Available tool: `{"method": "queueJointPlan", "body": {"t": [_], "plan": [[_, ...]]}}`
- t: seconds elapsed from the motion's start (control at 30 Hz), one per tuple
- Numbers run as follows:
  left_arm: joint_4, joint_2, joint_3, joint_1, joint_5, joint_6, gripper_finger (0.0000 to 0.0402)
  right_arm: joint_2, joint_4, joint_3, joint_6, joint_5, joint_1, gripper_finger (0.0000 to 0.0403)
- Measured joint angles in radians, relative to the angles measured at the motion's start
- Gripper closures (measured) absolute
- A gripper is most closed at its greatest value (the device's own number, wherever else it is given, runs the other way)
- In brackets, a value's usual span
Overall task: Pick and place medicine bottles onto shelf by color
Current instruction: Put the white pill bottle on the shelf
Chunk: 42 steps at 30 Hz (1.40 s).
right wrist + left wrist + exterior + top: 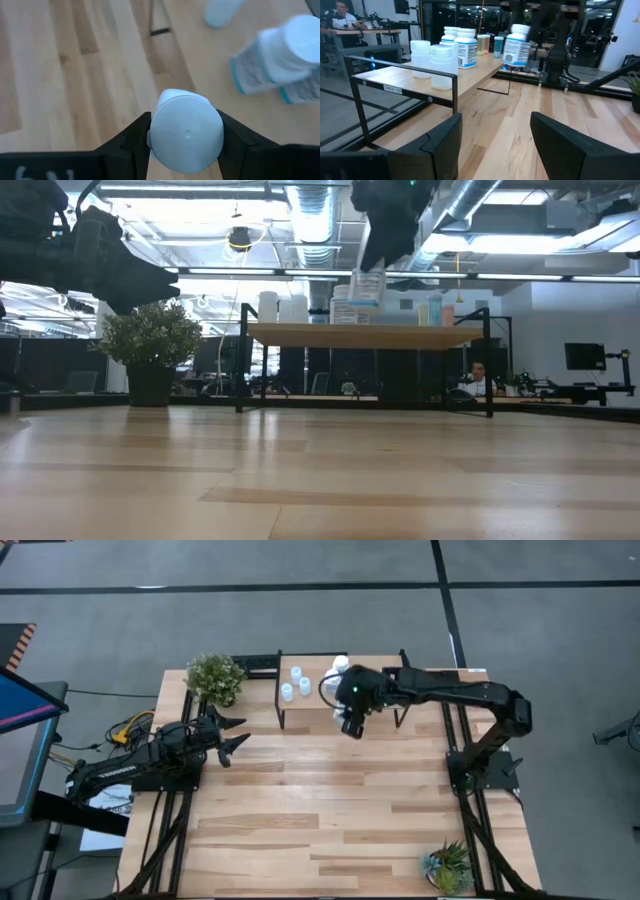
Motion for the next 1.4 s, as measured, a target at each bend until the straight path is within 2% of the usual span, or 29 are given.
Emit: {"method": "queueJointPlan", "body": {"t": [0.2, 0.3, 0.43, 0.6, 0.9, 1.13, 1.4], "plan": [[0.000, 0.000, 0.000, 0.000, 0.000, 0.000, 0.0180, 0.000, 0.002, 0.000, -0.015, -0.019, -0.086, 0.0215], [0.000, 0.000, 0.000, 0.000, 0.000, 0.000, 0.0180, 0.000, 0.008, 0.000, -0.061, -0.029, -0.119, 0.0216], [0.000, 0.000, 0.000, 0.000, 0.000, 0.000, 0.0180, 0.003, 0.006, 0.000, -0.136, -0.098, -0.157, 0.0220], [0.000, 0.000, 0.000, 0.000, 0.000, 0.000, 0.0180, 0.011, 0.009, 0.000, -0.186, -0.102, -0.188, 0.0212], [0.000, 0.000, 0.000, 0.000, 0.000, 0.000, 0.0180, 0.018, 0.010, -0.001, -0.288, -0.101, -0.213, 0.0202], [0.000, 0.000, 0.000, 0.000, 0.000, 0.000, 0.0180, 0.018, 0.017, -0.001, -0.296, -0.101, -0.212, 0.0171], [0.000, 0.000, 0.000, 0.000, 0.000, 0.000, 0.0180, 0.018, 0.032, -0.001, -0.308, -0.101, -0.225, 0.0163]]}}
